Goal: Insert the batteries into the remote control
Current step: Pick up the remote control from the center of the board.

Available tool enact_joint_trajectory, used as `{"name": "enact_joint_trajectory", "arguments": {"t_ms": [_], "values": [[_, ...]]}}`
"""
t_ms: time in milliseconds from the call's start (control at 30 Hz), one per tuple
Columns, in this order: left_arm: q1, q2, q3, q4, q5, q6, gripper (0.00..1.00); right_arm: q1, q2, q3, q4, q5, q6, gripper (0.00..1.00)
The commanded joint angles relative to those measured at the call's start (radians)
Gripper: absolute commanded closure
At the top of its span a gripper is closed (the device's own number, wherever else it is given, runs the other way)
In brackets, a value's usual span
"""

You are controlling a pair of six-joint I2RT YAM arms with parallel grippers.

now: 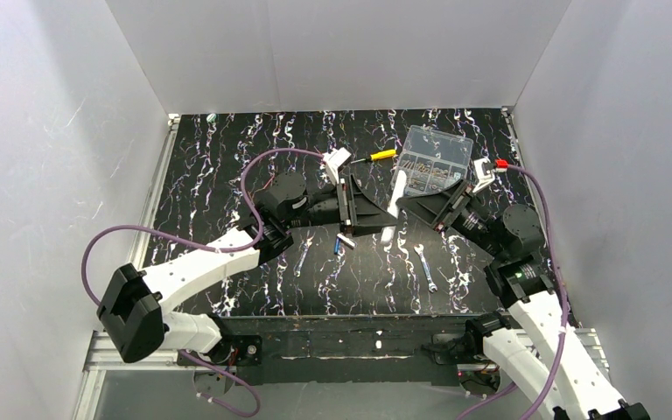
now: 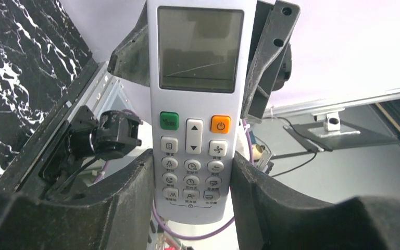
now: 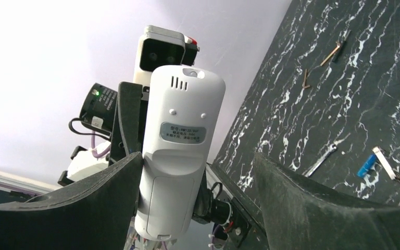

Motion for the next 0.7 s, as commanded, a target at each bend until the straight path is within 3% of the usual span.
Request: {"name": "enact_joint_trajectory", "arguments": {"t_ms": [0,400,667], "values": [[-0.019,-0.005,0.053,0.184,-0.01,-0.053,1.0,-0.005,0.014,-0.028,0.227,-0.005,0.068,0.15],[-0.069,0.09,0.13,0.4,-0.119,-0.17,1.0,-0.005,0.096,-0.05,0.587,-0.067,0.221,0.2],[-0.084,0.085,0.131,0.398,-0.112,-0.162,1.0,-0.005,0.079,-0.045,0.646,-0.055,0.248,0.29]]}}
